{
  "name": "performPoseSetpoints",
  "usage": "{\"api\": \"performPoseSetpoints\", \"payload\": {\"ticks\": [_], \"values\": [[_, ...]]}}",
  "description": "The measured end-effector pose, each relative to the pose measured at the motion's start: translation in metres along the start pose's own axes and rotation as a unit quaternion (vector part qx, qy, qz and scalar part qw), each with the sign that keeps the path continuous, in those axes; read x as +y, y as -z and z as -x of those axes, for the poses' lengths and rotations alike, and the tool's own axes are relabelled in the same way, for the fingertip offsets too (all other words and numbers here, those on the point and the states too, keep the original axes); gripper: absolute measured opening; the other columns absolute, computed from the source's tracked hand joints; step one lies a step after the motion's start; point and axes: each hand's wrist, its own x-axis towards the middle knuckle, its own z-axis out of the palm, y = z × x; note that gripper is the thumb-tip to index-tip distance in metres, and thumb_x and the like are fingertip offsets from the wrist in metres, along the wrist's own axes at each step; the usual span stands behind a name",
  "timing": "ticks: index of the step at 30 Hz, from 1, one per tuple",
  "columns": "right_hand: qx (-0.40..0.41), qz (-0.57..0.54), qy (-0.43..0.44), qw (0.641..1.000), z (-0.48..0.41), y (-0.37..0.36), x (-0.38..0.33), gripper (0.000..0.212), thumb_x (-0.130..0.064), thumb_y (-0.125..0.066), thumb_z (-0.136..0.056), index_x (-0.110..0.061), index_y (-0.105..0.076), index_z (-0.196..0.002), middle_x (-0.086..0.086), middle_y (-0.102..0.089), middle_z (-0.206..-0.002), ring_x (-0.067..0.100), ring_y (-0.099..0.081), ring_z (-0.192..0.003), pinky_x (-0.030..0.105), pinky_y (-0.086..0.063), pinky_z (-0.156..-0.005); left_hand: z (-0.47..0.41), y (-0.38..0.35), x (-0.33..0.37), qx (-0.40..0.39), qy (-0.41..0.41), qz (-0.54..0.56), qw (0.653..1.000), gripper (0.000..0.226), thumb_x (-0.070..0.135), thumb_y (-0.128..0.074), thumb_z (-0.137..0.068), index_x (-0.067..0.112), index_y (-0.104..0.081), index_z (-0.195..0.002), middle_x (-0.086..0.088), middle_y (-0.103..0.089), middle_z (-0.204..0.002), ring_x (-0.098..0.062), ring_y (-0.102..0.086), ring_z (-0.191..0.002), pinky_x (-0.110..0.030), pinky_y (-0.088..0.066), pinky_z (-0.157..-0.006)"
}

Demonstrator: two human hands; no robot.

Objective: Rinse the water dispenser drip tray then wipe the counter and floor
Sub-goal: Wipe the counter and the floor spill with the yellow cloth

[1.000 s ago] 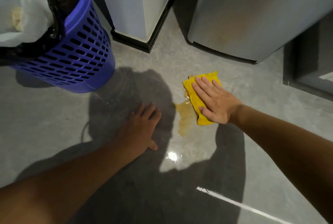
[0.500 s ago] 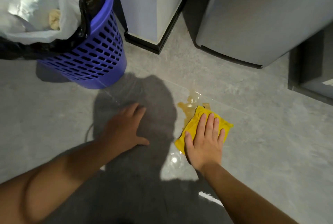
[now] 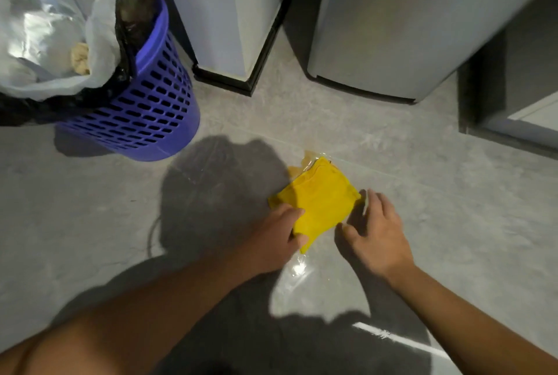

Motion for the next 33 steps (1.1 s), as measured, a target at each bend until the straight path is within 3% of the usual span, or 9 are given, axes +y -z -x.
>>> {"api": "performPoseSetpoints", "payload": {"ticks": [2, 4, 8, 11, 14, 18, 23, 28, 33], "values": [[-0.085, 0.099, -0.069, 0.989, 0.017, 0.010, 0.036, 0.123, -0.075, -0.065, -0.079, -0.018, 0.002, -0.164, 0.015, 0.001, -0.172, 0.037, -0.003, -0.158, 0.051, -0.022, -0.124, -0.018, 0.004, -0.004, 0.037, 0.050, -0.016, 0.998, 0.032, 0.048, -0.058, -0.095, 0.021, -0.065, -0.112, -0.007, -0.065, -0.121, -0.030, -0.061, -0.109, -0.041, -0.049, -0.090], [-0.126, 0.167, -0.092, 0.973, 0.028, 0.011, 0.060, 0.137, -0.092, -0.058, -0.067, -0.028, 0.021, -0.160, 0.009, 0.021, -0.171, 0.036, 0.013, -0.158, 0.058, -0.021, -0.122, -0.036, 0.020, -0.013, 0.078, 0.073, -0.117, 0.987, 0.035, 0.053, -0.054, -0.096, 0.020, -0.065, -0.099, -0.009, -0.070, -0.113, -0.033, -0.063, -0.107, -0.045, -0.049, -0.090], [-0.114, 0.150, -0.090, 0.978, 0.027, 0.006, 0.067, 0.139, -0.090, -0.062, -0.063, -0.035, 0.025, -0.156, 0.005, 0.028, -0.169, 0.036, 0.017, -0.157, 0.065, -0.029, -0.118, -0.077, 0.058, -0.023, 0.085, 0.124, -0.261, 0.954, 0.057, 0.058, -0.045, -0.100, 0.010, -0.064, -0.123, -0.019, -0.064, -0.128, -0.039, -0.058, -0.119, -0.051, -0.044, -0.102], [-0.111, 0.146, -0.086, 0.979, 0.026, 0.007, 0.067, 0.138, -0.090, -0.063, -0.063, -0.037, 0.026, -0.155, 0.004, 0.028, -0.169, 0.036, 0.017, -0.157, 0.066, -0.030, -0.116, -0.107, 0.064, -0.009, 0.080, 0.142, -0.344, 0.925, 0.068, 0.066, -0.038, -0.099, 0.010, -0.059, -0.130, -0.017, -0.058, -0.135, -0.038, -0.054, -0.121, -0.048, -0.042, -0.098], [-0.106, 0.141, -0.083, 0.981, 0.026, 0.005, 0.069, 0.138, -0.090, -0.061, -0.064, -0.037, 0.029, -0.155, 0.004, 0.031, -0.168, 0.036, 0.019, -0.157, 0.066, -0.028, -0.117, -0.125, 0.049, -0.001, 0.067, 0.106, -0.362, 0.924, 0.083, 0.069, -0.040, -0.098, 0.006, -0.040, -0.151, -0.022, -0.036, -0.160, -0.042, -0.039, -0.140, -0.049, -0.039, -0.107], [-0.112, 0.141, -0.090, 0.980, 0.027, 0.007, 0.068, 0.138, -0.088, -0.062, -0.067, -0.036, 0.031, -0.155, 0.005, 0.034, -0.167, 0.036, 0.021, -0.156, 0.065, -0.025, -0.118, -0.140, 0.035, -0.008, 0.028, -0.018, -0.364, 0.931, 0.098, 0.069, -0.042, -0.096, 0.008, -0.006, -0.165, -0.018, 0.000, -0.173, -0.040, -0.004, -0.158, -0.052, -0.011, -0.126], [-0.127, 0.132, -0.085, 0.979, 0.030, 0.016, 0.068, 0.139, -0.091, -0.059, -0.065, -0.039, 0.035, -0.153, 0.002, 0.040, -0.164, 0.034, 0.024, -0.155, 0.064, -0.019, -0.121, -0.122, 0.022, -0.010, -0.030, -0.110, -0.429, 0.896, 0.101, 0.075, -0.031, -0.095, 0.008, 0.001, -0.164, -0.021, 0.006, -0.172, -0.041, 0.005, -0.158, -0.052, -0.005, -0.127], [-0.145, 0.031, -0.079, 0.986, 0.033, 0.037, 0.087, 0.148, -0.079, -0.077, -0.058, -0.036, 0.022, -0.159, -0.003, 0.031, -0.168, 0.025, 0.022, -0.156, 0.057, -0.011, -0.127, -0.079, 0.004, -0.025, -0.026, -0.168, -0.381, 0.909, 0.100, 0.074, -0.029, -0.094, 0.005, -0.011, -0.164, -0.021, -0.001, -0.171, -0.042, 0.000, -0.158, -0.055, -0.007, -0.128], [-0.130, 0.142, -0.160, 0.968, 0.055, 0.055, 0.131, 0.157, -0.081, -0.080, -0.053, -0.033, 0.029, -0.156, 0.012, 0.032, -0.167, 0.037, 0.022, -0.156, 0.056, -0.020, -0.124, -0.067, -0.001, -0.038, -0.034, -0.121, -0.347, 0.929, 0.111, 0.083, -0.028, -0.087, 0.007, -0.006, -0.164, -0.018, 0.002, -0.172, -0.039, 0.004, -0.158, -0.053, -0.006, -0.128]]}}
